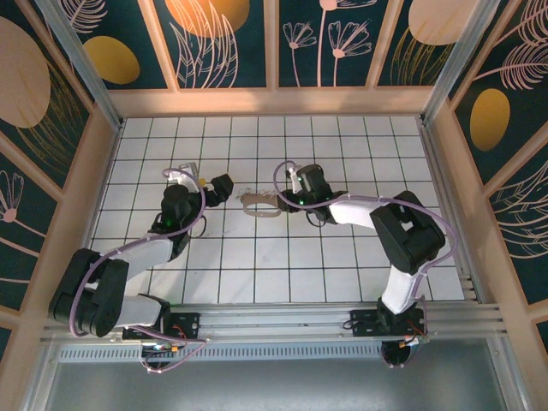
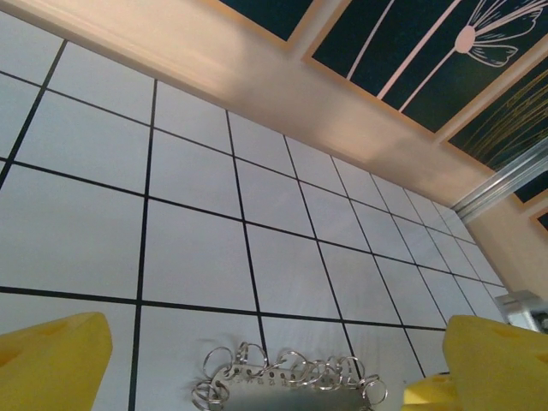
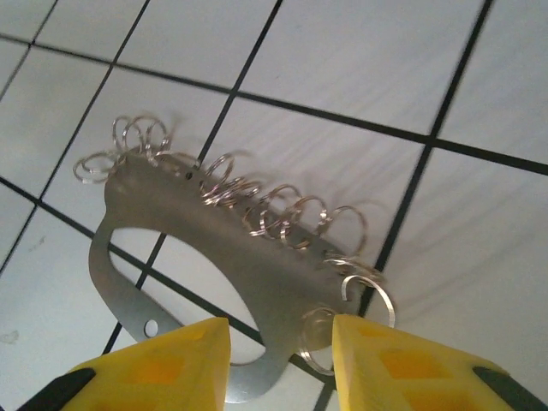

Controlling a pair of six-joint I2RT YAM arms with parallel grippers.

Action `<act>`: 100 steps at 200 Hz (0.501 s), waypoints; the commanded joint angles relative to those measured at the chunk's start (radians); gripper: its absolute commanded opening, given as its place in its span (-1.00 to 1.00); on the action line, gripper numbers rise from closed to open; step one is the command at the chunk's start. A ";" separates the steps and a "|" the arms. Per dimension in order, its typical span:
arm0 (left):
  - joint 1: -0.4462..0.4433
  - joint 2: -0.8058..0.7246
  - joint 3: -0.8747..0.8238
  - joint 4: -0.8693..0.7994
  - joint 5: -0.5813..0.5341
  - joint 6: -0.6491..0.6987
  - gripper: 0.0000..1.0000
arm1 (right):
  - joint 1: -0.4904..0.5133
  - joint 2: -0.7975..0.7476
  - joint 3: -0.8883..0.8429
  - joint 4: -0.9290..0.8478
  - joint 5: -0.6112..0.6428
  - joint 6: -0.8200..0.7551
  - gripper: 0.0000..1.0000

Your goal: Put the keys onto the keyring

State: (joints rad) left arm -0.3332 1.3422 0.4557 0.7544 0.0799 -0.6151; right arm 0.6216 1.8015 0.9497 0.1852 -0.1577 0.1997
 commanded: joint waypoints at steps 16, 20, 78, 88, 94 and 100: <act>-0.005 0.000 0.029 -0.003 0.024 0.003 0.97 | 0.056 0.044 0.079 -0.110 0.128 -0.085 -0.35; -0.004 -0.003 0.028 -0.005 0.025 0.003 0.98 | 0.060 0.046 0.085 -0.116 0.138 -0.092 -0.37; -0.005 -0.024 0.021 -0.017 0.018 0.012 0.97 | 0.082 0.061 0.099 -0.160 0.244 -0.128 -0.44; -0.005 -0.024 0.020 -0.017 0.018 0.012 0.98 | 0.082 0.062 0.099 -0.161 0.251 -0.131 -0.47; -0.005 -0.025 0.019 -0.017 0.018 0.012 0.98 | 0.082 0.062 0.099 -0.163 0.254 -0.132 -0.47; -0.004 -0.026 0.020 -0.017 0.018 0.014 0.98 | 0.082 0.063 0.099 -0.164 0.257 -0.134 -0.47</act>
State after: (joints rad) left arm -0.3332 1.3403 0.4614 0.7418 0.0940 -0.6147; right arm 0.7002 1.8481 1.0264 0.0589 0.0460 0.0937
